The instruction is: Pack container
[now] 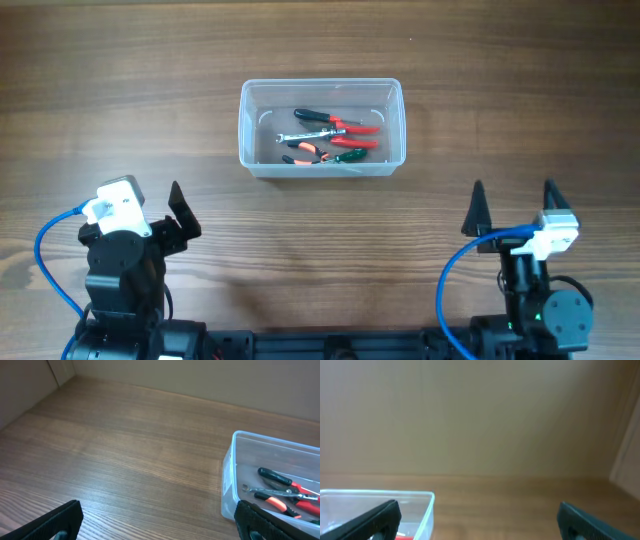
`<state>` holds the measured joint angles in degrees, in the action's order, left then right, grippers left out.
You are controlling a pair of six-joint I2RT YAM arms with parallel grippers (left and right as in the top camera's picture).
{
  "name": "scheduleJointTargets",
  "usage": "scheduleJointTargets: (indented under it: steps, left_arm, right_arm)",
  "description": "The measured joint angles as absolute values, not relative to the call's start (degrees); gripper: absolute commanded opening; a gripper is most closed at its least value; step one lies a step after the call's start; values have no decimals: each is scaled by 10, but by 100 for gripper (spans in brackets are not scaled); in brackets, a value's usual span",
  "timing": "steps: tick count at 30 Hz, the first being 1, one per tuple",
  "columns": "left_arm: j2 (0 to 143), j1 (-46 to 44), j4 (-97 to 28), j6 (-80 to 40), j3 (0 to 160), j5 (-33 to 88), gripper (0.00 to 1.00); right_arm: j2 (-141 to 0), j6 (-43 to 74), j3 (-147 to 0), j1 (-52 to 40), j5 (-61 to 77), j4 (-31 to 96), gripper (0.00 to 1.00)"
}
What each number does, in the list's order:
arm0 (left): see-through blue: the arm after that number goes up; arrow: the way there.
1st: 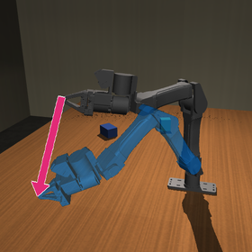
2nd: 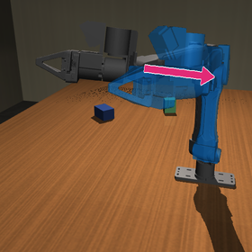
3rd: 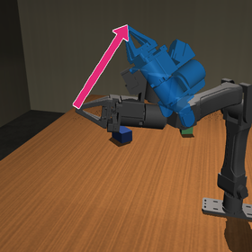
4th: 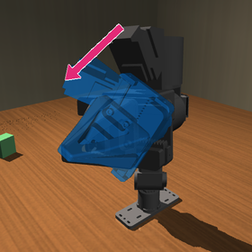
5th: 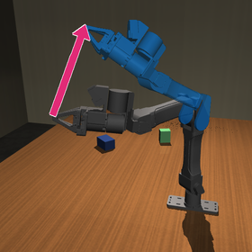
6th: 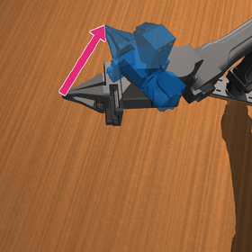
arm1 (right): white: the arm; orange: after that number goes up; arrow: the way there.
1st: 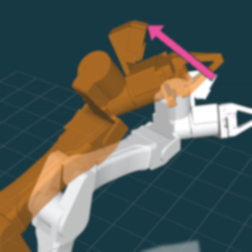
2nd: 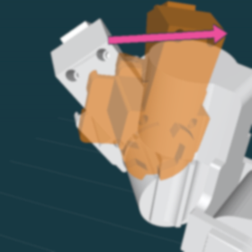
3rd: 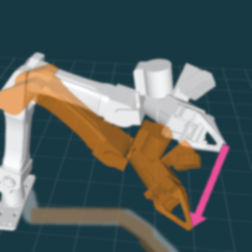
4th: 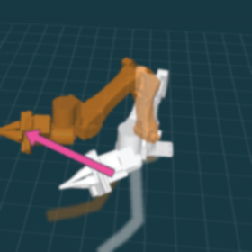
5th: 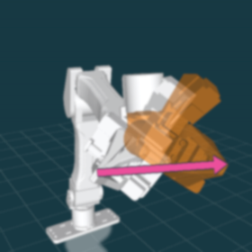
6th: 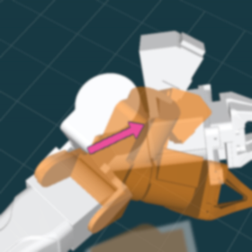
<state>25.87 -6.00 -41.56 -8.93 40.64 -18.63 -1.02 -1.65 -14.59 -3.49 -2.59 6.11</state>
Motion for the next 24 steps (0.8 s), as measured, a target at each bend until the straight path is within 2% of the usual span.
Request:
scheduleJointTargets:
  steps: [3,10,24]
  left_arm:
    - [258,-60,-416,-89,406,-186,100]
    - [258,-60,-416,-89,406,-186,100]
    - [259,-60,-416,-89,406,-186,100]
  right_arm:
    - [-9,-47,-98,-36,-26,5,100]
    - [-9,-68,-10,-36,0,4,100]
    - [-9,-72,-3,-36,18,3,100]
